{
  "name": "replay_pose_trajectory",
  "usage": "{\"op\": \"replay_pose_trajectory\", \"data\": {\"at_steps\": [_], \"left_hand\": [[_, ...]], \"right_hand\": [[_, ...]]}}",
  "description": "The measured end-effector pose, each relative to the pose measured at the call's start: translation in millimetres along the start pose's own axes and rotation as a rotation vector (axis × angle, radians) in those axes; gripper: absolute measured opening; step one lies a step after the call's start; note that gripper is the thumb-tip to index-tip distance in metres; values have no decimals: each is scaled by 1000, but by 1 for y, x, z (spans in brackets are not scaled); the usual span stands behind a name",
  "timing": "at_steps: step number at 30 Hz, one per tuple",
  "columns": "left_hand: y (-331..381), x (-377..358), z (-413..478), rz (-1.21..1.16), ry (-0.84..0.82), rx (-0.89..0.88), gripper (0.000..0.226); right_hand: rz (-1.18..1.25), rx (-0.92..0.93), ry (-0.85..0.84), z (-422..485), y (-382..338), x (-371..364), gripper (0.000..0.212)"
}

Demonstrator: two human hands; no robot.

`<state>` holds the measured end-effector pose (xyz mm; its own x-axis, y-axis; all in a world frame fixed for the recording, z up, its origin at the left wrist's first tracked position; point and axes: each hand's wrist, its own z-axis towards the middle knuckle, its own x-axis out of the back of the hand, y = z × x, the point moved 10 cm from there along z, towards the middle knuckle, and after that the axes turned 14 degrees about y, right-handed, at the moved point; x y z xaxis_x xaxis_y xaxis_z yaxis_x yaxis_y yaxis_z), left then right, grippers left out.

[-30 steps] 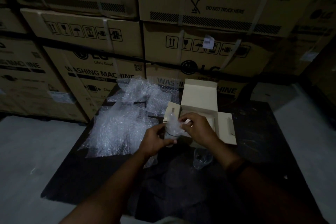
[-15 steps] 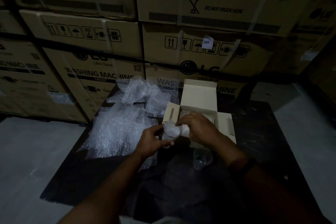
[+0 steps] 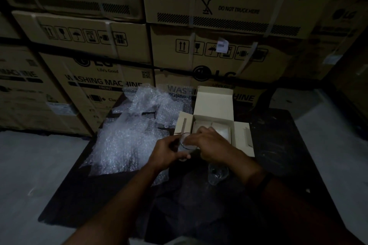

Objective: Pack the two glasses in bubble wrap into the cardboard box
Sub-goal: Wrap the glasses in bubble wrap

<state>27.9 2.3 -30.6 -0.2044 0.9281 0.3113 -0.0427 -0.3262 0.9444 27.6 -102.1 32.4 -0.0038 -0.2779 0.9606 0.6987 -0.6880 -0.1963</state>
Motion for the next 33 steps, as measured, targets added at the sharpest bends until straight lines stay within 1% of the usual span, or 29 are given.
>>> {"op": "replay_pose_trajectory", "data": {"at_steps": [1, 2, 3, 5, 6, 8, 12, 15, 16, 18, 19, 21, 23, 26, 30, 33], "left_hand": [[0, 0, 0, 1, 0, 2, 61], [-1, 1, 0, 3, 9, 4, 61], [-2, 4, 1, 5, 26, 10, 61], [-4, 10, 2, 7, 60, 21, 62], [-5, 12, 3, 14, 72, 21, 62], [-5, 14, 6, 6, 86, 21, 58], [6, 9, 11, -59, 99, 22, 52], [11, -1, 16, -91, 66, 12, 46], [12, -2, 18, -96, 62, 9, 46], [11, 0, 23, -78, 77, 1, 55], [9, 4, 25, -40, 95, -7, 59], [1, 12, 29, 59, 141, -17, 62], [-7, 17, 33, 173, 152, -49, 61], [-19, 8, 37, 297, 73, -65, 60], [-30, -1, 39, 322, 36, -30, 55], [-37, -1, 40, 321, 27, 39, 51]], "right_hand": [[12, -10, -7, -1, 2, -2, 53], [47, -11, 29, -1, 4, 0, 52], [98, -19, 103, 0, 9, 5, 49], [240, -121, 238, -4, 29, 14, 43], [311, -183, 265, -8, 38, 16, 41], [438, -272, 255, -13, 47, 11, 34], [784, -498, 249, -18, 57, -6, 25], [846, -528, 289, -16, 61, -7, 13], [881, -557, 294, -15, 65, -7, 10], [944, -601, 310, -14, 77, -7, 11], [976, -625, 328, -14, 84, -6, 14], [1067, -715, 358, -15, 104, -6, 17], [1085, -804, 358, -15, 124, -6, 14], [1051, -887, 303, -12, 150, -15, 9], [920, -962, 153, -4, 171, -42, 11], [865, -1007, 12, -1, 174, -69, 15]]}}
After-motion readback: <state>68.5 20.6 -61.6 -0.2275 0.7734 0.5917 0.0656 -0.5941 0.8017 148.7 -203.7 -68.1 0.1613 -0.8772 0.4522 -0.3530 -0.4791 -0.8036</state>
